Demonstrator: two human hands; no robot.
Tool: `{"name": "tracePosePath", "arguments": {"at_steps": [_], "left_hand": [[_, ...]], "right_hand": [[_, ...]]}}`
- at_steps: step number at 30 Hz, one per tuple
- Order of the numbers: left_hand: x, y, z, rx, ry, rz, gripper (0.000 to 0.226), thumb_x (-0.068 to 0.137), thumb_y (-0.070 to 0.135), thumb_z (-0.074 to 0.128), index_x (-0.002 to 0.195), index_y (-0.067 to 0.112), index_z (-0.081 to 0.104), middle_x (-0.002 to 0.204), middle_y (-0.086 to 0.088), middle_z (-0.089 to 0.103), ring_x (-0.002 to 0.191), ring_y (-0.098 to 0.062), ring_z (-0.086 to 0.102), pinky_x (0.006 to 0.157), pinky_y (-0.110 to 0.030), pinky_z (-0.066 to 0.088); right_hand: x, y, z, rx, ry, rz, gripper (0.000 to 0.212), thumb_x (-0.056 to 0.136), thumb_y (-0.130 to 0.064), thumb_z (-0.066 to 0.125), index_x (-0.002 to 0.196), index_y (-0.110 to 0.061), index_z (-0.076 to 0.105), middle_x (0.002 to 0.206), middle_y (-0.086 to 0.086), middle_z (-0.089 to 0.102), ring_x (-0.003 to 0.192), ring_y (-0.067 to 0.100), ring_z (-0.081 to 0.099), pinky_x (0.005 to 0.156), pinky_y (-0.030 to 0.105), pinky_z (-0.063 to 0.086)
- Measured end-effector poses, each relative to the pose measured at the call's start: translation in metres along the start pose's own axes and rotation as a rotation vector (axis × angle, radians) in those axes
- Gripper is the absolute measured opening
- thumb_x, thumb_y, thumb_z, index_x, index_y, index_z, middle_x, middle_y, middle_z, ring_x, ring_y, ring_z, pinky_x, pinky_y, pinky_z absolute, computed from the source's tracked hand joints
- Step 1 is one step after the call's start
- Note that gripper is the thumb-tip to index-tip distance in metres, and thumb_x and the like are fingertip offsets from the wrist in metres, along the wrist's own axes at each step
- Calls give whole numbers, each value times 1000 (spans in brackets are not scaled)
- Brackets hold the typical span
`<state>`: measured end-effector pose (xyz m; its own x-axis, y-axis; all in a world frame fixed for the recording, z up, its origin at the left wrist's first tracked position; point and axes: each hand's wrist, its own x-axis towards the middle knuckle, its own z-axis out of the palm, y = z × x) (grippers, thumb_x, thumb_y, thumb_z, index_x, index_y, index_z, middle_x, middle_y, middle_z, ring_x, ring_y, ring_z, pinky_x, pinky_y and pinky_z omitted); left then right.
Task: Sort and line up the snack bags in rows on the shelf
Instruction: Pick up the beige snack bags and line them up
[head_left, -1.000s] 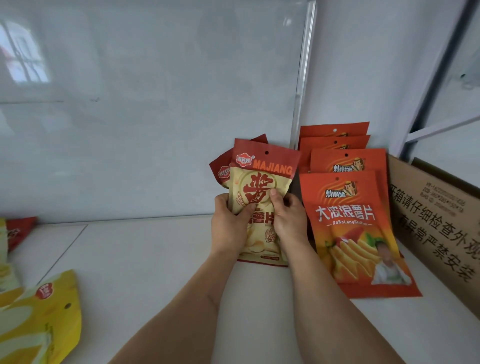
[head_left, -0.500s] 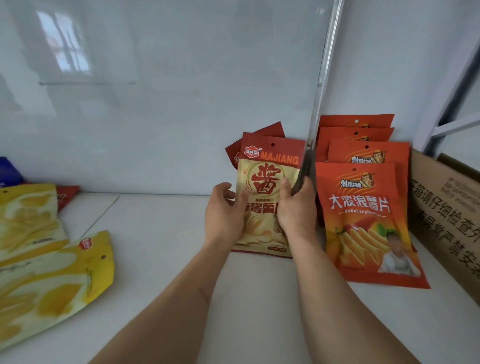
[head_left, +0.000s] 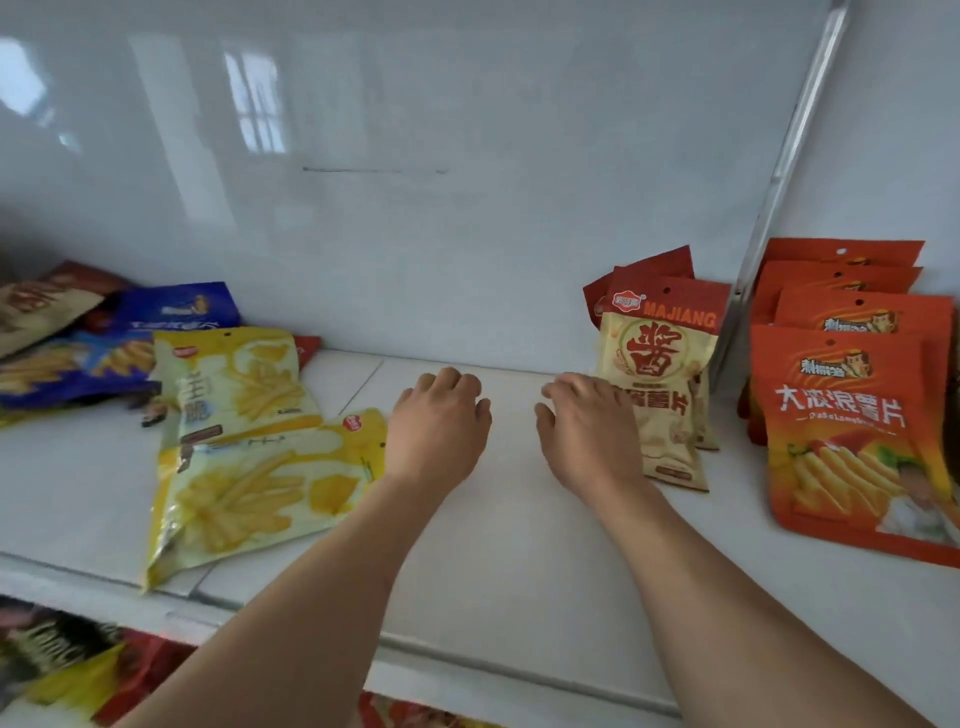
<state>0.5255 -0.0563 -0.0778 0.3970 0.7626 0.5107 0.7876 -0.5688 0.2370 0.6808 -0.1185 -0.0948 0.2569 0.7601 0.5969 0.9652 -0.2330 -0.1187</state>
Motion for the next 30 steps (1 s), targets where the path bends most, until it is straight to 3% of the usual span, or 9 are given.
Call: {"name": "tracePosePath", "arguments": {"at_steps": [5, 11, 17, 26, 30], "left_hand": [[-23, -78, -49, 104, 29, 5, 20, 94, 26, 62, 100, 11, 73, 98, -8, 70, 95, -35, 65, 76, -42, 51], [-48, -171, -113, 170, 38, -39, 33, 103, 34, 45, 121, 16, 65, 122, -2, 65, 116, -27, 57, 92, -40, 44], [-67, -256, -161, 206, 41, -101, 33, 104, 36, 42, 119, 17, 65, 123, -1, 63, 121, -27, 53, 94, -39, 43], [-55, -377, -191, 202, 102, -244, 32, 103, 34, 44, 117, 17, 66, 121, -3, 64, 116, -27, 56, 86, -38, 45], [-36, -437, -195, 223, 130, -297, 29, 101, 34, 48, 112, 16, 68, 117, -4, 65, 112, -29, 58, 81, -38, 46]], "right_hand": [[2, -88, 0, 6, -134, -76, 31, 101, -30, 49, 123, -17, 65, 127, 2, 63, 118, 28, 56, 96, 39, 37], [6, -201, 0, 4, -214, -144, 33, 104, -34, 39, 126, -21, 60, 130, 1, 61, 120, 25, 53, 96, 38, 38], [15, -311, 1, 38, -256, -182, 32, 104, -33, 38, 120, -18, 60, 125, 5, 61, 116, 29, 55, 91, 38, 42], [64, -437, 39, 327, -295, -145, 27, 101, -33, 44, 108, -20, 66, 114, 3, 69, 104, 27, 63, 73, 33, 47], [97, -492, 68, 470, -341, -103, 29, 101, -35, 46, 117, -19, 64, 121, 6, 68, 112, 30, 61, 83, 36, 47]]}}
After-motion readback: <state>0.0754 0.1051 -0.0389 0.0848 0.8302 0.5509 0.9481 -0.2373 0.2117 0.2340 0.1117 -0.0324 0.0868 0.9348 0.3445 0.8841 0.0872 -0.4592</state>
